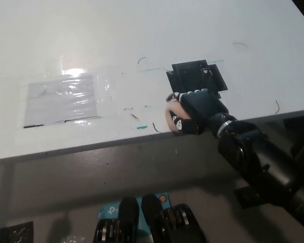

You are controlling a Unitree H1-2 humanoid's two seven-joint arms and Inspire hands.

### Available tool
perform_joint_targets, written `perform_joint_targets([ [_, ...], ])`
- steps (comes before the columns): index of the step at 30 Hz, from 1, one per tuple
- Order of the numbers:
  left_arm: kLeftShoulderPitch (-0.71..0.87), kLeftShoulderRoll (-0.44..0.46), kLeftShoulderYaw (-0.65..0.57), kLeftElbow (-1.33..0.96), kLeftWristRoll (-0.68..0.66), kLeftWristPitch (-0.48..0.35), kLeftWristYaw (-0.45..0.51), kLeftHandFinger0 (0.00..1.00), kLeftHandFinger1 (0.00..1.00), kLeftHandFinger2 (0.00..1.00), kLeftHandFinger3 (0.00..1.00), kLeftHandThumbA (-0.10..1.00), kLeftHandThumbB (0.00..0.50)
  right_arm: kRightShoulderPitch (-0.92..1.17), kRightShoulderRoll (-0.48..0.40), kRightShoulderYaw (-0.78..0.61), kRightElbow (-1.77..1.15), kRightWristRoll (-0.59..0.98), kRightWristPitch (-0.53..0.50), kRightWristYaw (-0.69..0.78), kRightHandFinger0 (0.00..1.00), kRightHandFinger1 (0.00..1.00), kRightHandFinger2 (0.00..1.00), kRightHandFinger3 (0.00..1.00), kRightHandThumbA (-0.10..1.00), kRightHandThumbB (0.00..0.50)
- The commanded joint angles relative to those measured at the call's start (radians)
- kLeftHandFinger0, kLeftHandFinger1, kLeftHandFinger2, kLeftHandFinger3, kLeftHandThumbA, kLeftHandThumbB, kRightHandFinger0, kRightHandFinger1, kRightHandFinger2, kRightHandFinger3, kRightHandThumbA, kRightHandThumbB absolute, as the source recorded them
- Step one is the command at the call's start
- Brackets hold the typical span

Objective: The robot uses its right hand to grab and squeeze a pink dumpling toy kept on the black mask on the desk

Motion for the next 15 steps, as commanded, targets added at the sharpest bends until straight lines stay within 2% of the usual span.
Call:
perform_joint_targets([
  [1, -0.022, 0.039, 0.002, -0.025, -0.010, -0.019, -0.026, 0.00, 0.00, 0.06, 0.10, 1.00, 0.500, 0.033, 0.029, -0.048, 0.058, -0.057, -0.096, -0.192, 0.00, 0.17, 0.54, 0.07, -0.10, 0.000],
  [3, -0.019, 0.037, 0.000, -0.037, 0.002, -0.014, -0.008, 0.00, 0.00, 0.06, 0.09, 1.00, 0.500, 0.046, 0.050, -0.083, 0.082, -0.042, -0.137, -0.265, 0.00, 0.09, 0.42, 0.02, -0.10, 0.013],
  [5, -0.017, 0.038, -0.002, -0.033, 0.003, -0.017, -0.012, 0.00, 0.00, 0.06, 0.09, 1.00, 0.500, 0.056, 0.059, -0.098, 0.093, -0.048, -0.157, -0.303, 0.00, 0.05, 0.38, 0.02, -0.10, 0.017],
  [6, -0.012, 0.036, -0.001, -0.049, 0.010, -0.009, 0.004, 0.00, 0.00, 0.06, 0.09, 1.00, 0.500, 0.061, 0.069, -0.125, 0.116, -0.038, -0.231, -0.402, 0.00, 0.02, 0.36, 0.01, -0.10, 0.003],
  [8, 0.000, 0.031, 0.000, -0.063, 0.013, -0.008, 0.014, 0.00, 0.00, 0.06, 0.09, 1.00, 0.500, 0.064, 0.068, -0.132, 0.124, -0.052, -0.284, -0.473, 0.00, 0.00, 0.35, 0.01, -0.10, 0.087],
  [9, 0.002, 0.030, 0.001, -0.063, 0.011, -0.013, 0.011, 0.00, 0.00, 0.06, 0.09, 1.00, 0.500, 0.063, 0.075, -0.153, 0.133, -0.038, -0.319, -0.513, 0.00, 0.00, 0.36, 0.04, -0.10, 0.151],
  [10, -0.004, 0.030, 0.005, -0.049, -0.004, -0.007, -0.005, 0.00, 0.00, 0.05, 0.09, 1.00, 0.500, 0.057, 0.073, -0.156, 0.137, -0.047, -0.328, -0.533, 0.00, 0.00, 0.43, 0.13, -0.10, 0.173],
  [11, -0.006, 0.031, 0.003, -0.046, -0.001, -0.014, -0.006, 0.00, 0.00, 0.05, 0.08, 1.00, 0.500, 0.053, 0.075, -0.167, 0.142, -0.043, -0.348, -0.557, 0.00, 0.00, 0.43, 0.19, -0.10, 0.196],
  [13, -0.002, 0.028, 0.005, -0.051, -0.001, -0.015, -0.004, 0.00, 0.00, 0.06, 0.08, 1.00, 0.500, 0.043, 0.064, -0.172, 0.132, -0.060, -0.370, -0.590, 0.00, 0.05, 0.51, 0.27, -0.10, 0.208],
  [15, -0.001, 0.029, 0.001, -0.043, 0.013, -0.038, 0.004, 0.00, 0.00, 0.06, 0.08, 1.00, 0.500, 0.033, 0.059, -0.180, 0.133, -0.076, -0.386, -0.640, 0.00, 0.11, 0.59, 0.39, -0.10, 0.225],
])
